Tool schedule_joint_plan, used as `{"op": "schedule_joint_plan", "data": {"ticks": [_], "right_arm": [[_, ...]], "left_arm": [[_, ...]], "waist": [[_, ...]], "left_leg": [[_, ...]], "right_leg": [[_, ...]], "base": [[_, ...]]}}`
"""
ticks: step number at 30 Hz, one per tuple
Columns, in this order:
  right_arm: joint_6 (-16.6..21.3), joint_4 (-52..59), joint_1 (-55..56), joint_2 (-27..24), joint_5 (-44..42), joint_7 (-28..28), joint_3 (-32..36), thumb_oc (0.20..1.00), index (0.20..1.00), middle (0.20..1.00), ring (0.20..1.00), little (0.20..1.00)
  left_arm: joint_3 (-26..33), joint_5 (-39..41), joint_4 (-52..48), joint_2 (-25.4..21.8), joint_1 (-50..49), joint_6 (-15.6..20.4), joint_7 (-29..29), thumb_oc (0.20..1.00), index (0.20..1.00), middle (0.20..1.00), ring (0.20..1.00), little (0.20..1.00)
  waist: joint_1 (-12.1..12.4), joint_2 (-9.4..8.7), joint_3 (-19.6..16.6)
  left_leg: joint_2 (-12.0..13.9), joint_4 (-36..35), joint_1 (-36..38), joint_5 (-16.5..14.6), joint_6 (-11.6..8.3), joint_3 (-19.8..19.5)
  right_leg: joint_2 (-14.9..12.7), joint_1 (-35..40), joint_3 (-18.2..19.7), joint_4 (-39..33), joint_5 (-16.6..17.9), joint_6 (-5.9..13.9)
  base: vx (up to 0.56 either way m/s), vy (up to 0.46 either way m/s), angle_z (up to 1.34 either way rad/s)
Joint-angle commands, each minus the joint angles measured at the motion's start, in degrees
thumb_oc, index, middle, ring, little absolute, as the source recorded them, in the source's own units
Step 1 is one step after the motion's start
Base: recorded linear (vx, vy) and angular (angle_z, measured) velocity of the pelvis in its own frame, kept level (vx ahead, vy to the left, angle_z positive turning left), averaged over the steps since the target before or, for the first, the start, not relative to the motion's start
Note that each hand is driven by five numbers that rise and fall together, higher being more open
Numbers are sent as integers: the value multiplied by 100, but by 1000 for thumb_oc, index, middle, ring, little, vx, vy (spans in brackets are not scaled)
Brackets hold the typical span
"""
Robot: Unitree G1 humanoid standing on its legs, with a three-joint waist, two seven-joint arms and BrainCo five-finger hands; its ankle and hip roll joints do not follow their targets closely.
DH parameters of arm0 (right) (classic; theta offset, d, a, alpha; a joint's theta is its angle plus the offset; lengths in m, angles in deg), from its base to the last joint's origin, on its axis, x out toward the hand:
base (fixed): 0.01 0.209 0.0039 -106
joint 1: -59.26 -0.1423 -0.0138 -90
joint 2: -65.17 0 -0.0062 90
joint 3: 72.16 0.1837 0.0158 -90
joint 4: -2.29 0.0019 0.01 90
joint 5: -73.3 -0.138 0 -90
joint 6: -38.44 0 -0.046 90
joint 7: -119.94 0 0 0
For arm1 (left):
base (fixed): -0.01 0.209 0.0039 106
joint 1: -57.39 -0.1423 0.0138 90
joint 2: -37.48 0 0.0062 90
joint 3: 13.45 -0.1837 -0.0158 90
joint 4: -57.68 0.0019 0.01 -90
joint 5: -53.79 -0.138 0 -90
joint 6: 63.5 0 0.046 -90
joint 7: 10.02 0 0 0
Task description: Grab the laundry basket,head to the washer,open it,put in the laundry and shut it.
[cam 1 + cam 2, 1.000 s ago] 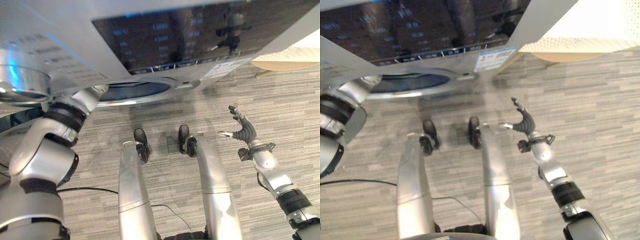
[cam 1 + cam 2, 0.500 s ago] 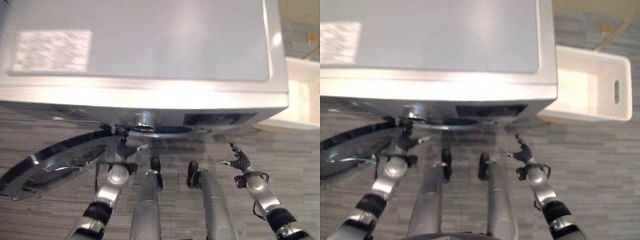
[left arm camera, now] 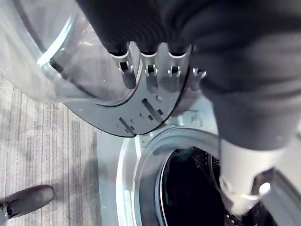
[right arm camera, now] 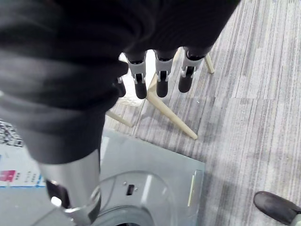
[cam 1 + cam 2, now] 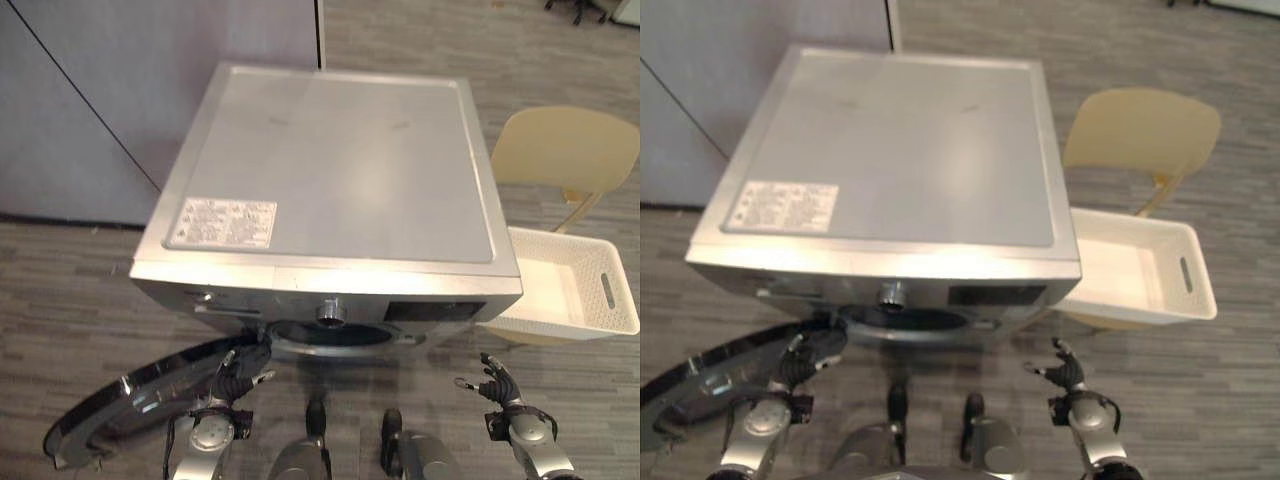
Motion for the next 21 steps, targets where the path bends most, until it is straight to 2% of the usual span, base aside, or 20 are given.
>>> {"op": "schedule_joint_plan", "data": {"ticks": [1, 4, 5, 6, 8, 10, 12, 14, 15, 16, 19, 21], "right_arm": [[82, 100, -112, -74, -103, 47, 24, 1000, 1000, 1000, 1000, 1000], [31, 148, -30, -23, -83, 21, 95, 1000, 1000, 1000, 1000, 1000], [31, 148, -32, -23, -82, 20, 95, 1000, 1000, 1000, 1000, 1000], [14, 79, -146, 19, -85, -54, 75, 1000, 1000, 1000, 1000, 1000], [12, 82, -165, 32, -99, -49, 72, 1000, 1000, 1000, 1000, 1000], [17, 33, -142, 46, -77, -53, 72, 1000, 1000, 1000, 1000, 1000], [44, 16, -52, 66, -66, -31, 85, 1000, 1000, 1000, 1000, 1000], [52, 25, 20, 97, -31, -5, 99, 1000, 1000, 1000, 1000, 1000], [46, 23, 42, 102, -12, -8, 111, 1000, 1000, 1000, 1000, 1000], [56, 48, 39, 105, 7, -17, 83, 1000, 1000, 1000, 1000, 1000], [87, 79, 4, 96, -69, -58, -6, 1000, 1000, 1000, 1000, 1000], [107, 72, -102, -12, -98, -126, -63, 1000, 1000, 1000, 1000, 1000]], "left_arm": [[19, 6, -48, -98, 108, 175, -57, 1000, 1000, 1000, 1000, 1000], [-22, -132, -57, -129, 82, 175, -42, 1000, 1000, 1000, 1000, 1000], [-23, -133, -56, -129, 85, 176, -41, 1000, 1000, 1000, 1000, 1000], [-31, -165, -49, -178, 250, 179, 50, 1000, 1000, 1000, 1000, 1000], [-22, -168, -83, -208, 301, 178, 65, 1000, 1000, 1000, 1000, 1000], [-5, -218, -134, -260, 335, 159, 59, 1000, 1000, 1000, 1000, 1000], [7, -259, -184, -288, 256, 156, 21, 1000, 1000, 1000, 1000, 1000], [60, -263, -208, -269, 136, 146, -17, 1000, 1000, 1000, 1000, 1000], [107, -281, -212, -271, 55, 128, -21, 1000, 1000, 1000, 1000, 1000], [109, -259, -371, -276, -4, 146, -22, 1000, 1000, 1000, 1000, 1000], [55, -248, -441, -247, 66, 170, -28, 1000, 1000, 1000, 1000, 1000], [-42, -195, -453, -188, 200, 209, -5, 1000, 1000, 1000, 1000, 1000]], "waist": [[-38, -58, -160], [-96, -20, -175], [-92, -21, -179], [-102, 4, -37], [-84, 40, -10], [-18, 132, 1], [73, 153, -84], [199, 130, -218], [307, 93, -274], [439, 41, -296], [656, -15, -219], [738, 115, -12]], "left_leg": [[-238, 340, 151, -804, 67, 225], [-325, -33, 264, -649, 116, 321], [-327, -38, 260, -646, 117, 325], [-293, 22, 40, -503, 149, 362], [-248, 38, -88, -418, 161, 397], [-150, -9, -237, -221, 177, 432], [-156, -169, -207, -103, 179, 467], [-186, -211, -263, 1, 167, 528], [-204, -221, -362, 53, 162, 609], [-192, -166, -539, 121, 129, 655], [-200, 111, -1234, 490, -52, 646], [-171, 313, -1607, 825, -360, 477]], "right_leg": [[-64, 26, 190, -1092, 841, 497], [-111, -132, 300, -1084, 1085, 660], [-112, -144, 306, -1077, 1083, 661], [-88, -462, 357, -750, 1134, 743], [-38, -612, 331, -455, 982, 725], [92, -595, 130, 248, 463, 567], [215, -219, -42, 590, 31, 477], [348, 141, -137, 763, -199, 455], [368, 327, -197, 703, -235, 457], [423, 501, -245, 437, -361, 358], [701, 633, -8, -391, -585, 71], [858, 512, 26, -532, -572, -63]], "base": [[17, 147, -15], [-79, 161, -18], [-269, 114, -34], [-317, 109, -31], [-266, 96, -27], [-189, 74, -13], [-130, 30, 2], [-132, -4, -6], [-180, -47, -5], [-224, -87, -7], [-253, -114, -14], [-320, -52, 12]]}}
